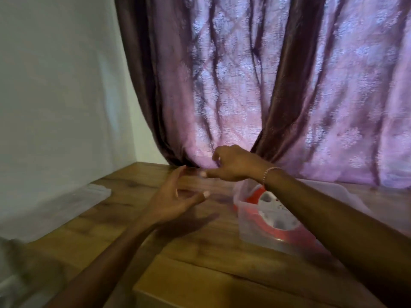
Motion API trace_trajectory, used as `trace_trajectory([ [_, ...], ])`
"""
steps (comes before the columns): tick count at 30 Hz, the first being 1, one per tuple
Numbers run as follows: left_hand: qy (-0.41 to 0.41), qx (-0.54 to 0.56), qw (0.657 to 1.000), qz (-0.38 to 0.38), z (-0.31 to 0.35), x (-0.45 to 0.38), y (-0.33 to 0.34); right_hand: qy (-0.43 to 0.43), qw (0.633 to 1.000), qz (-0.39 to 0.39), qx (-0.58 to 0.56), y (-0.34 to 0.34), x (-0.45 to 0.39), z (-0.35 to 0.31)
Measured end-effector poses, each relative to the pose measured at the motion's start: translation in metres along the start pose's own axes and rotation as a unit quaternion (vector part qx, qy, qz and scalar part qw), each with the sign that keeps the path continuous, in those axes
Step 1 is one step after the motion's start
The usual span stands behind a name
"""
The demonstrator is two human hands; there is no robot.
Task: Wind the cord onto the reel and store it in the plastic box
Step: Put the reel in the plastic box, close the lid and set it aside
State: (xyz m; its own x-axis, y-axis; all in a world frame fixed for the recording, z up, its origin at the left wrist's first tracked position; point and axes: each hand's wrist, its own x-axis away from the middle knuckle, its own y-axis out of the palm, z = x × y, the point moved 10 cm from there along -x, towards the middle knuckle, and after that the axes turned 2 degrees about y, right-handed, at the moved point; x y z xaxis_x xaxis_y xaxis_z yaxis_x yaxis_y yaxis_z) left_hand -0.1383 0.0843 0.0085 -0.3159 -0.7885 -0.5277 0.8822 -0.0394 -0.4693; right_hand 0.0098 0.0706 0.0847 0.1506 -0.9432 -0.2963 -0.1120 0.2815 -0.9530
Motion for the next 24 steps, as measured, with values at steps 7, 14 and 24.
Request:
trace_trajectory([
  [7, -0.186, -0.165, 0.965, 0.079, -0.08, 0.039, -0.128, -0.069, 0.99, -0.089, -0.086, 0.076, -0.067, -0.121],
  [14, -0.266, -0.283, 0.908, 0.155, -0.135, 0.092, -0.241, -0.088, 0.969, -0.128, -0.193, 0.146, -0.129, -0.211],
  [24, -0.433, -0.275, 0.831, 0.215, -0.218, 0.148, -0.307, -0.094, 0.94, -0.106, -0.309, 0.225, -0.206, -0.289],
])
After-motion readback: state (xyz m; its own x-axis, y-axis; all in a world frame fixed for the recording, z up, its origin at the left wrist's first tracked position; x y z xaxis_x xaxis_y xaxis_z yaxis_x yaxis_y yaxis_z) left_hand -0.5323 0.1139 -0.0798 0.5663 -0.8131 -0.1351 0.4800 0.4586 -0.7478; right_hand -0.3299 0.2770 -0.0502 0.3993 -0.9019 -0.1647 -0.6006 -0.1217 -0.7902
